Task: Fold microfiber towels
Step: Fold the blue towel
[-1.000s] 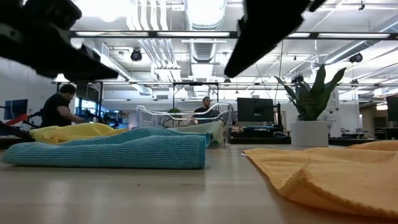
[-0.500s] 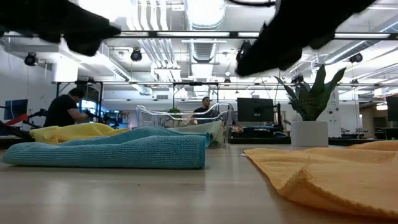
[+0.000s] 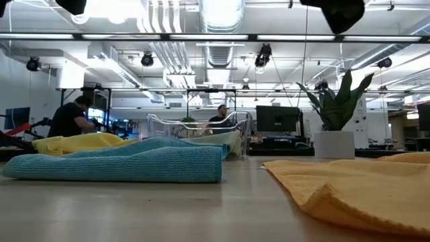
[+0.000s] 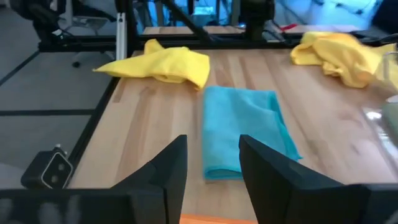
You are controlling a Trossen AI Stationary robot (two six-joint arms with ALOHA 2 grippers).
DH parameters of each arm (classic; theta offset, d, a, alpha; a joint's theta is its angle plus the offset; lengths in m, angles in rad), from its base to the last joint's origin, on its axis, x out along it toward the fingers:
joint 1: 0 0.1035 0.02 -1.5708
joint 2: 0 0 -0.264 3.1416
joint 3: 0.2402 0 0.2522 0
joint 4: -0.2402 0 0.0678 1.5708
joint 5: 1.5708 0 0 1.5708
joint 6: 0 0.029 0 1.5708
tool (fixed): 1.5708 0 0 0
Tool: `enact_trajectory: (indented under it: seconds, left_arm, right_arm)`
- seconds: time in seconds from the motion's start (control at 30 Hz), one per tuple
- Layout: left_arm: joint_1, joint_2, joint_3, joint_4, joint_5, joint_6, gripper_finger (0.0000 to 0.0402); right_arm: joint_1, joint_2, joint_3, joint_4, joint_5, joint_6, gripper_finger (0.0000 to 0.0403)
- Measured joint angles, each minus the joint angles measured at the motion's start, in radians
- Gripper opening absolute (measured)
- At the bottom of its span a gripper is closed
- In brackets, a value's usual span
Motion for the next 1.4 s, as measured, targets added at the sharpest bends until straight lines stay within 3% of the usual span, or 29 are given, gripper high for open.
enact_trajectory:
  seconds: [0.17,0.4,0.57,0.7,0.77,0.93,1.03,1.1,1.4]
  left_arm:
    - [-0.004,-0.186,-0.006,-0.009,0.116,0.040,0.0125]
    - [-0.003,-0.429,-0.016,-0.154,0.134,0.072,0.0125]
    - [-0.003,-0.405,-0.016,-0.170,0.195,0.072,0.0125]
    - [-0.003,-0.370,-0.017,-0.187,0.177,0.106,0.0125]
    - [-0.004,-0.368,-0.017,-0.185,0.104,0.214,0.0125]
    - [-0.003,-0.327,-0.065,-0.260,-0.370,0.284,0.0125]
    - [-0.003,-0.316,-0.100,-0.251,-0.576,0.282,0.0125]
    - [-0.003,-0.307,-0.112,-0.251,-0.617,0.282,0.0125]
    - [-0.003,-0.275,-0.120,-0.250,-0.619,0.282,0.0125]
  right_arm:
    - [0.025,-0.010,-0.012,0.000,0.030,0.002,0.0121]
    - [0.032,-0.009,-0.012,-0.001,0.030,0.001,0.0104]
    - [0.032,-0.008,-0.013,-0.001,0.037,0.000,0.0094]
    - [0.032,-0.008,-0.014,-0.001,0.037,0.000,0.0088]
    - [0.032,-0.008,-0.014,-0.001,0.037,0.000,0.0087]
    - [0.032,-0.008,-0.014,0.000,0.038,0.000,0.0086]
    - [0.032,-0.008,-0.014,-0.001,0.038,0.000,0.0086]
    - [0.032,-0.008,-0.014,-0.001,0.038,0.000,0.0086]
    - [0.030,-0.008,-0.014,-0.001,0.038,-0.001,0.0084]
